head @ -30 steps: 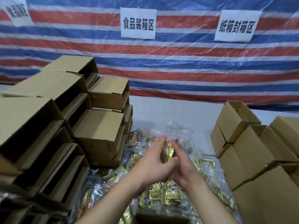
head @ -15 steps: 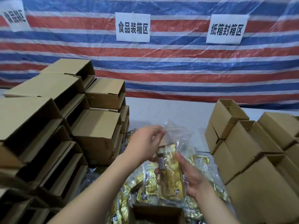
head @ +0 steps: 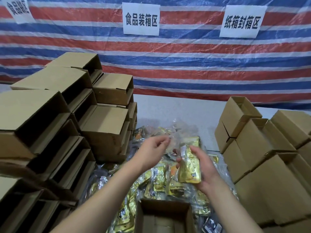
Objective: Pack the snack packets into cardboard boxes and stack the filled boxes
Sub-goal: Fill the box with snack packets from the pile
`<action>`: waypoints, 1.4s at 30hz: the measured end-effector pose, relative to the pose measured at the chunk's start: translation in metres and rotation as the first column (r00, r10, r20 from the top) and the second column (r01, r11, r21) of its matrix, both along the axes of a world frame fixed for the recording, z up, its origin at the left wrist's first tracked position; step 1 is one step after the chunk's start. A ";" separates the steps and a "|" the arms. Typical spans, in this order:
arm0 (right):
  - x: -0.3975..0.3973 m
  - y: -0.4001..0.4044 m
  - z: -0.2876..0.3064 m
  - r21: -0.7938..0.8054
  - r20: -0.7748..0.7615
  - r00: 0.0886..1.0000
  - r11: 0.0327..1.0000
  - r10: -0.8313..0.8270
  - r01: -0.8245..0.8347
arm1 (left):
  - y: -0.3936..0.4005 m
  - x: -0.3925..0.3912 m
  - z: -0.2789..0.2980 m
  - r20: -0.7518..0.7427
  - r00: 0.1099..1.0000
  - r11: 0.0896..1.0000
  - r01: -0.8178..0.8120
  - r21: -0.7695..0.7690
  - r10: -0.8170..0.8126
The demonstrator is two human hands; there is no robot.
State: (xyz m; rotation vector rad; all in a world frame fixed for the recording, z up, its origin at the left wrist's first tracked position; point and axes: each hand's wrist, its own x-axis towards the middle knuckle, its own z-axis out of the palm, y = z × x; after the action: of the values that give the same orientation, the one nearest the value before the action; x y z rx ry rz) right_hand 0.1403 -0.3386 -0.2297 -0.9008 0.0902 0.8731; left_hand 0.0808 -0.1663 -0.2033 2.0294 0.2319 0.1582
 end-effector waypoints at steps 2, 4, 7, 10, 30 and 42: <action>0.001 0.005 -0.003 -0.088 0.052 0.999 0.996 -0.009 0.014 | -0.016 -0.003 -0.009 0.021 0.997 0.988 0.066 0.140 -0.070; -0.001 0.007 -0.005 -0.163 0.082 0.996 0.986 0.042 -0.028 | -0.028 -0.006 -0.021 0.018 0.990 0.941 0.124 0.314 -0.137; -0.004 0.005 -0.003 -0.247 0.234 0.971 0.969 0.043 0.016 | -0.026 -0.015 -0.033 0.065 0.974 0.932 0.185 0.312 -0.216; -0.002 -0.003 -0.009 -0.394 0.483 0.870 0.912 0.097 0.117 | -0.004 -0.029 -0.052 -0.010 0.982 0.969 0.186 0.163 -0.186; -0.068 0.032 -0.141 -0.968 -0.248 -0.262 -0.247 0.933 0.038 | 0.015 -0.085 -0.184 -0.478 0.876 0.996 0.020 -0.089 -0.060; -0.049 0.001 -0.133 -0.983 -0.129 -0.017 -0.130 0.992 -0.130 | 0.011 -0.083 -0.191 -0.466 0.883 0.997 0.015 -0.077 -0.050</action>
State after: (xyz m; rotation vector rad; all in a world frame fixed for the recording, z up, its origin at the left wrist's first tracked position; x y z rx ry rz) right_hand 0.0910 -0.3378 -0.3630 -2.5808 -1.1660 1.4495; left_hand -0.0020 -0.1549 -0.3939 1.9722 0.4982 -0.3660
